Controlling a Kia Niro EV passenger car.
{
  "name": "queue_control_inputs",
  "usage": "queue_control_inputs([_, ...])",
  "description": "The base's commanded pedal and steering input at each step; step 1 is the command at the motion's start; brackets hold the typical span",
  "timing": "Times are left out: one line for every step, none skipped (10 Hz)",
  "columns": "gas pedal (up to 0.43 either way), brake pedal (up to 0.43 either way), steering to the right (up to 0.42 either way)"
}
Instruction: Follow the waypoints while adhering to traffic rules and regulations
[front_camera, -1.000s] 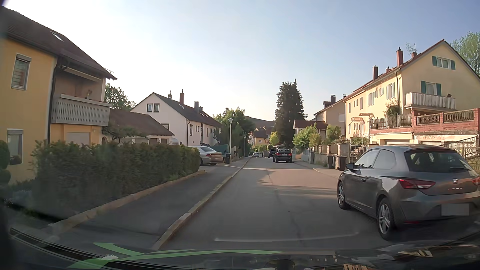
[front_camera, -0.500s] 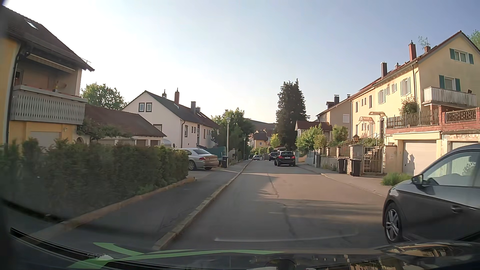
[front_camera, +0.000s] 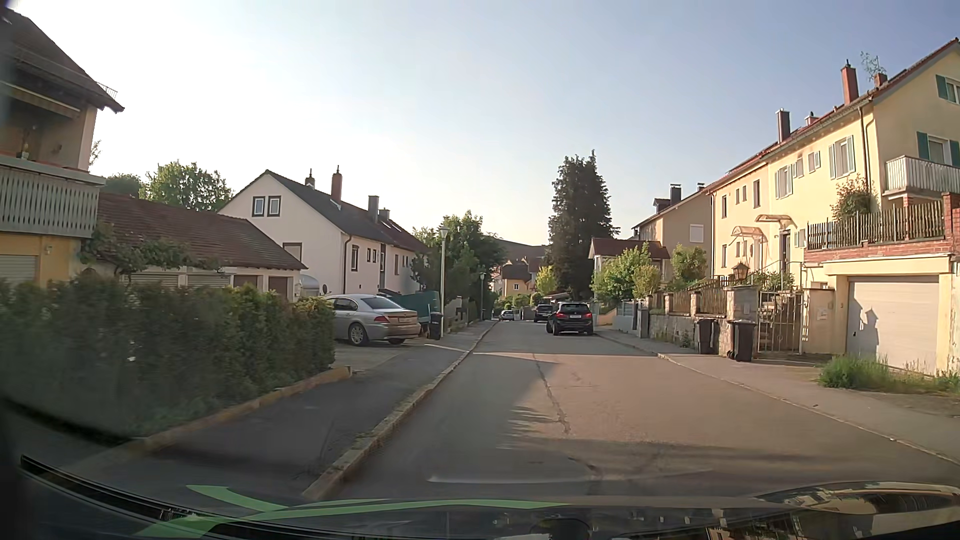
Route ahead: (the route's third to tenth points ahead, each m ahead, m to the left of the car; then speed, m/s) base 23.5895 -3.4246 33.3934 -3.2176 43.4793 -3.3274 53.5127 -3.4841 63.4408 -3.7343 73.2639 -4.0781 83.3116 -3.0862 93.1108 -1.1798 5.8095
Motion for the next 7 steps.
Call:
queue_control_inputs([0.028, 0.0, 0.016])
queue_control_inputs([0.028, 0.0, 0.015])
queue_control_inputs([0.028, 0.0, 0.017])
queue_control_inputs([0.028, 0.0, 0.018])
queue_control_inputs([0.028, 0.0, 0.018])
queue_control_inputs([0.028, 0.0, 0.017])
queue_control_inputs([0.028, 0.0, 0.014])
